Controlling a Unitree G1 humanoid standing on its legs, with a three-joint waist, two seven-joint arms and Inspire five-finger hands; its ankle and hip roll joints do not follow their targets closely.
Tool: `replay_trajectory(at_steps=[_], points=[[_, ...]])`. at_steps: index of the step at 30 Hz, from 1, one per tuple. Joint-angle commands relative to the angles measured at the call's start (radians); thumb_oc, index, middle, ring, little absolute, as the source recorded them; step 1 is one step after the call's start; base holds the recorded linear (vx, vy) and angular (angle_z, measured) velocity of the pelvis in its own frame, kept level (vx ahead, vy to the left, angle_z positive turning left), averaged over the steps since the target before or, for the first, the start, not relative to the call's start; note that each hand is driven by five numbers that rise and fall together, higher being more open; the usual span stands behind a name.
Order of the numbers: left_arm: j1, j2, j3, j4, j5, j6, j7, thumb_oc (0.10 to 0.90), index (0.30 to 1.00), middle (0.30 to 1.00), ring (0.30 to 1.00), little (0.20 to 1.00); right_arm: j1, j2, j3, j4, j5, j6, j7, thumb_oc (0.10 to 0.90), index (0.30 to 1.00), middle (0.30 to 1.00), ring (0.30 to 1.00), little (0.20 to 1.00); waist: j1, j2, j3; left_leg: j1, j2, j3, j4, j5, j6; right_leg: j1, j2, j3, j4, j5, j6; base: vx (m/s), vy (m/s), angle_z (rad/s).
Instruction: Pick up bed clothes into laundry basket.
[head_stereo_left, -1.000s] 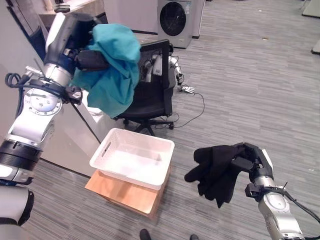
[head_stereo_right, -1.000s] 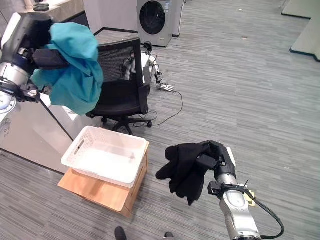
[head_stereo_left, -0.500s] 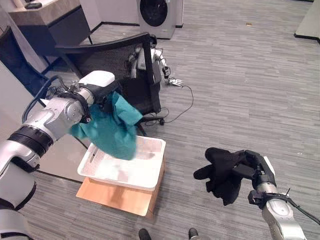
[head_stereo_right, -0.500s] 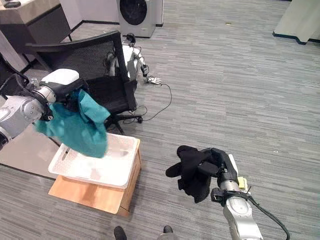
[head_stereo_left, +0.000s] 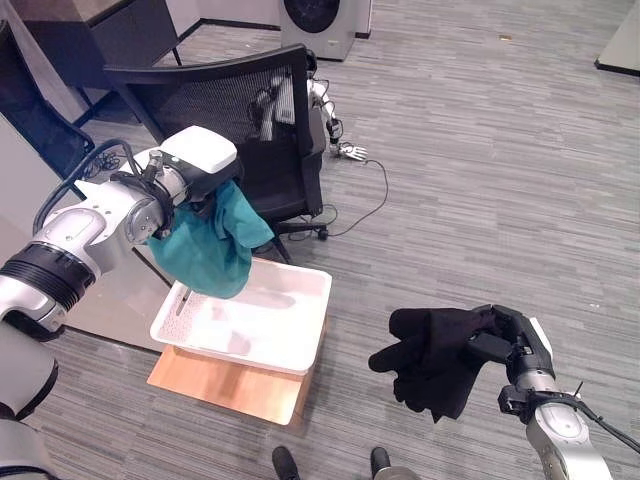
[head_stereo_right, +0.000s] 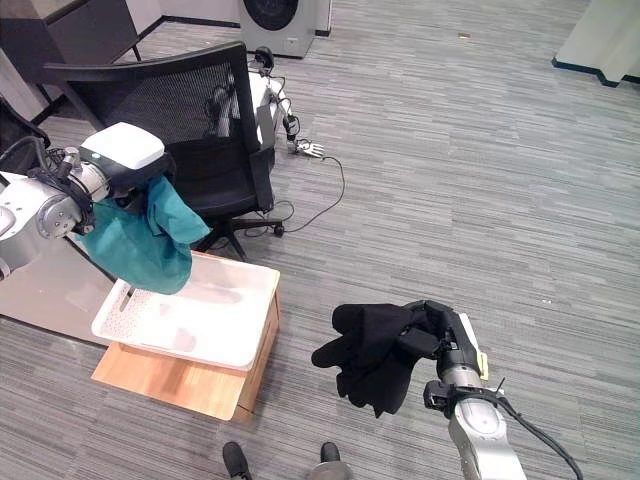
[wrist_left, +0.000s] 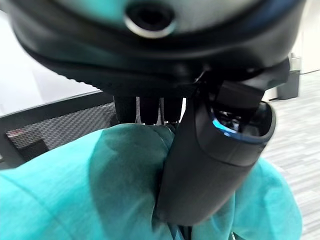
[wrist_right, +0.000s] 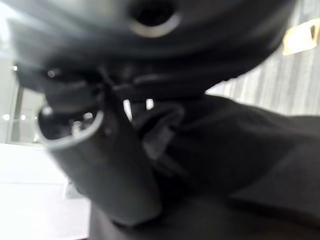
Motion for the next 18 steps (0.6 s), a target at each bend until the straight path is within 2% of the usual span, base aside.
replay_trajectory(at_steps=[1,5,12,18], points=[[-0.186,0.011,0.120,0.059,0.015,0.021,0.095,0.400,0.300,0.300,0.300,0.300,-0.066,-0.081,-0.103,-0.149,-0.015,-0.128,-0.022,0.400,0.300,0.300,0.300,0.300,0.024,-0.004,-0.047,0.160,0.064,0.046,0.003,-0.114,-0.085,-0.052,-0.028,-0.022,0.007,0.039,0.089,0.00,0.000,0.00],[-0.138,-0.007,0.156,0.066,0.000,0.018,0.090,0.400,0.300,0.300,0.300,0.300,-0.070,-0.085,-0.101,-0.153,-0.017,-0.127,-0.026,0.400,0.300,0.300,0.300,0.300,0.020,-0.007,-0.040,0.159,0.065,0.049,0.003,-0.114,-0.085,-0.056,-0.027,-0.019,0.007,0.038,0.087,0.00,0.000,0.00],[-0.025,-0.085,0.227,0.087,-0.004,0.020,0.082,0.400,0.300,0.300,0.300,0.300,-0.083,-0.092,-0.085,-0.154,-0.024,-0.119,-0.038,0.400,0.300,0.300,0.300,0.300,0.012,-0.024,-0.015,0.155,0.069,0.060,0.003,-0.116,-0.084,-0.068,-0.021,-0.013,0.010,0.039,0.082,-0.01,0.003,-0.03],[0.029,-0.110,0.259,0.095,-0.021,0.021,0.072,0.400,0.300,0.300,0.300,0.300,-0.095,-0.093,-0.071,-0.154,-0.024,-0.114,-0.043,0.400,0.300,0.300,0.300,0.300,0.009,-0.032,0.002,0.150,0.073,0.070,0.003,-0.115,-0.086,-0.079,-0.018,-0.006,0.012,0.041,0.078,-0.01,-0.004,-0.03]])
